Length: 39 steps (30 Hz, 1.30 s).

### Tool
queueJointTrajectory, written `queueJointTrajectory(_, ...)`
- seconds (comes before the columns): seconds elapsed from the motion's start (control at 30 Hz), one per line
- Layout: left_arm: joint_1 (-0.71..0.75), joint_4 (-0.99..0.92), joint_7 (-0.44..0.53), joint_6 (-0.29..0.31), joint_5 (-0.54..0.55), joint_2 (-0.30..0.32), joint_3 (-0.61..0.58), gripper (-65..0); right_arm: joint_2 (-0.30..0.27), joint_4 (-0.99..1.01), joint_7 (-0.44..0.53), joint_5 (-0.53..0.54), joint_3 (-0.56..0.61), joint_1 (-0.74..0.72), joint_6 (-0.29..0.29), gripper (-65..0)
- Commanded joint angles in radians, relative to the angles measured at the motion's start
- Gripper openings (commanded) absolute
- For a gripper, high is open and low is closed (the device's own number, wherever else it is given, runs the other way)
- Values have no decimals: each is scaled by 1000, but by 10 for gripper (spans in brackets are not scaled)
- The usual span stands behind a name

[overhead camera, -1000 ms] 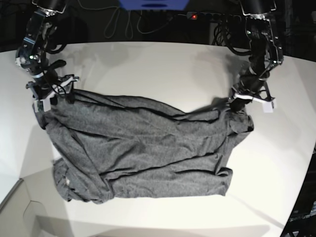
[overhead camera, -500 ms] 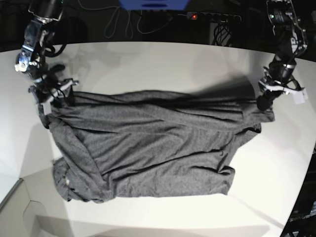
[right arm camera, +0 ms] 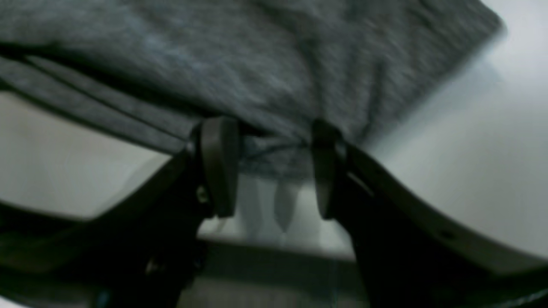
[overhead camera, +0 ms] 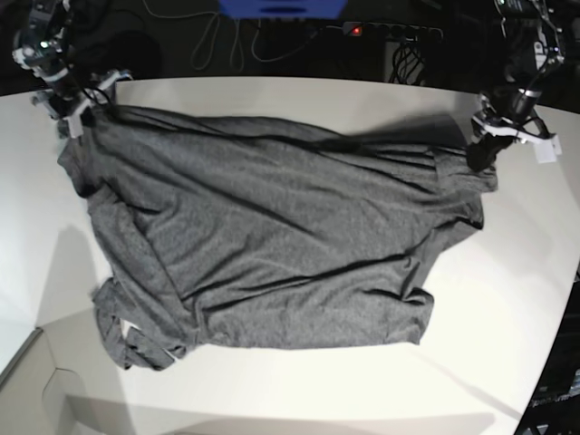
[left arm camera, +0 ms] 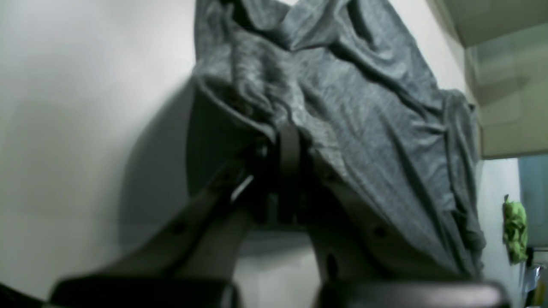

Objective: Layout the t-shirt on the table in an organized manner, then fold the t-shirt properly
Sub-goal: 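Drag the shirt corners apart with both grippers and lay it flat, then release the shirt and regrasp its edge with the left gripper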

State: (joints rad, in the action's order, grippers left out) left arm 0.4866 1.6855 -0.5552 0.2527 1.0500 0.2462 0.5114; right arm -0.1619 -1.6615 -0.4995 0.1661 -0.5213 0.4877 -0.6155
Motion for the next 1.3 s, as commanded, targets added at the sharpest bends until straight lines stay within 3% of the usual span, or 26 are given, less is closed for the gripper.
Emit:
queueJointTrajectory(0.0,11,41,22,10,22,12,6,-649,-14,-41,19,8,-29,7,3,-386)
queueJointTrajectory(0.33,122,245,22,10,22,14,5,-645,68,-203,17,10,-150,-59,3,-383)
queueJointTrajectory(0.5,133,236,19,10,14,15,-3,-642,89,-210,15,6,-105,-96,1,-306)
queueJointTrajectory(0.57,145,225,-12,10,14,15,-3,-601,84,-202,12,5,-67,-102,1,-281)
queueJointTrajectory(0.7,142,215,-134,10,14,15,13,-435,86,-176,15,3,-24,-171,1,-257)
queueJointTrajectory(0.77,142,213,-164,10,17,12,49,-401,83,-139,12,2,-18,-215,1,-256)
queueJointTrajectory(0.93,142,233,-194,10,29,-8,157,-398,48,21,15,-92,-18,-334,1,-254)
queueJointTrajectory(1.1,105,242,-199,10,167,-46,310,-397,40,133,17,-162,-21,-399,1,-254)
queueJointTrajectory(1.27,-21,233,-199,10,232,-77,289,-397,31,157,17,-162,-20,-410,1,-254)
